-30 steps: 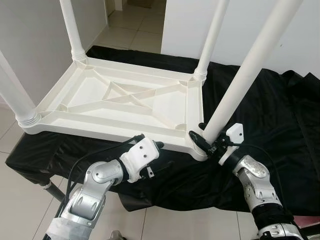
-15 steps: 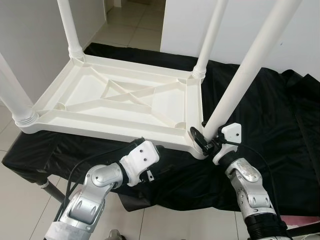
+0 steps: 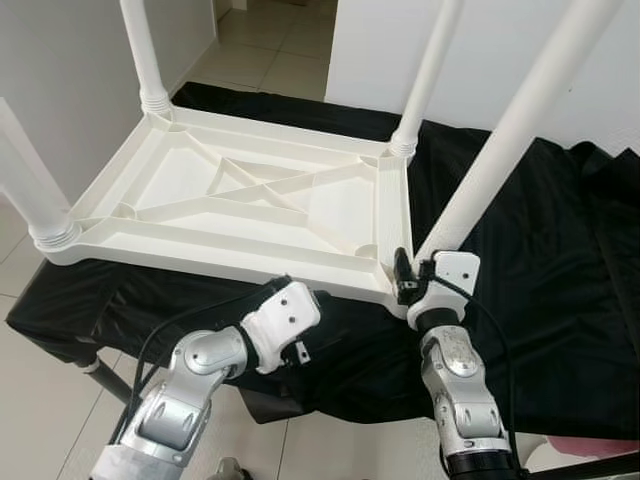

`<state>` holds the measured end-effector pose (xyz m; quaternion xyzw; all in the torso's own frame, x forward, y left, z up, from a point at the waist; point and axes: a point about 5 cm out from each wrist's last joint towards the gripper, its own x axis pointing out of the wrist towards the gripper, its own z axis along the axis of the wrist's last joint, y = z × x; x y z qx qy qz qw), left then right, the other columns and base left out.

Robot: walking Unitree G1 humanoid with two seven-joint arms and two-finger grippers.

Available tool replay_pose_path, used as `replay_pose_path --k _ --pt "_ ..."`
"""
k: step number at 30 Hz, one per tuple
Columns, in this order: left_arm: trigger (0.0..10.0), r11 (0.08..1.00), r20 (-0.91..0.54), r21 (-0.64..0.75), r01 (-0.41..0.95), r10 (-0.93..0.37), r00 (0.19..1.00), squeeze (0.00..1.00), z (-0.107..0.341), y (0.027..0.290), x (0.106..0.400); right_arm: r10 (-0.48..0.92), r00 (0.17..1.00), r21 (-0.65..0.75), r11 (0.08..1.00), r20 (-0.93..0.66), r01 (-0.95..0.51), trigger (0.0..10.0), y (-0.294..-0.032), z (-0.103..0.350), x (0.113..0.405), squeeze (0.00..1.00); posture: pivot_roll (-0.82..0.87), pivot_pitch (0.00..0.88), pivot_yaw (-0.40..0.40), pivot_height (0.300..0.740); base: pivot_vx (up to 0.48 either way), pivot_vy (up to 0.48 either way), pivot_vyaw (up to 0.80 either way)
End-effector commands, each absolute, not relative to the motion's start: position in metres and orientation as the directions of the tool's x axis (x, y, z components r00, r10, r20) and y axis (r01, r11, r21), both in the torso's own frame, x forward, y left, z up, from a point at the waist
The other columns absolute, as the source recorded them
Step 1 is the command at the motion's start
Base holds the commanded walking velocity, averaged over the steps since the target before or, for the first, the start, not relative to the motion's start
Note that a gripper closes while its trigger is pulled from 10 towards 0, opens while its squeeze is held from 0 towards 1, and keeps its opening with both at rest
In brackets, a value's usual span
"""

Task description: Building children table

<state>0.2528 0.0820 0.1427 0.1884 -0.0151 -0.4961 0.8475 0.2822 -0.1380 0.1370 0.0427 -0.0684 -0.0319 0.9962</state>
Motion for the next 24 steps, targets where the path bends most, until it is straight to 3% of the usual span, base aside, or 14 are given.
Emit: replay_pose_path --k 1,16,17,18,24 --pt "10.0 0.486 -0.144 0.342 0.805 -0.819 0.555 0.00 0.144 0.083 0.253 -0.067 0.994 0.141 0.989 0.089 0.054 10.0 -0.132 0.130 0.275 0.00 0.05 0.075 -0.095 0.740 0.000 0.000 0.00" --pt "10.0 0.481 -0.129 0.352 0.803 -0.825 0.551 0.00 0.152 0.085 0.265 -0.049 0.994 0.103 0.994 0.094 0.040 10.0 -0.127 0.134 0.273 0.00 0.05 0.047 -0.074 0.740 0.000 0.000 0.00" --pt "10.0 0.481 -0.130 0.353 0.803 -0.824 0.551 0.00 0.152 0.085 0.265 -0.042 0.995 0.108 0.994 0.092 0.032 10.0 -0.127 0.134 0.273 0.82 0.05 0.049 -0.074 0.740 0.000 0.000 0.00" --pt "10.0 0.482 -0.130 0.352 0.802 -0.824 0.552 0.00 0.152 0.085 0.265 -0.025 0.995 0.120 0.993 0.095 0.013 10.0 -0.127 0.135 0.272 1.00 0.05 0.048 -0.075 0.740 0.000 0.000 0.00" --pt "10.0 0.498 -0.116 0.335 0.800 -0.821 0.560 0.00 0.152 0.085 0.263 0.016 0.992 0.133 0.991 0.126 -0.033 10.0 -0.130 0.136 0.271 1.00 0.06 0.043 -0.080 0.740 0.000 0.000 0.00"
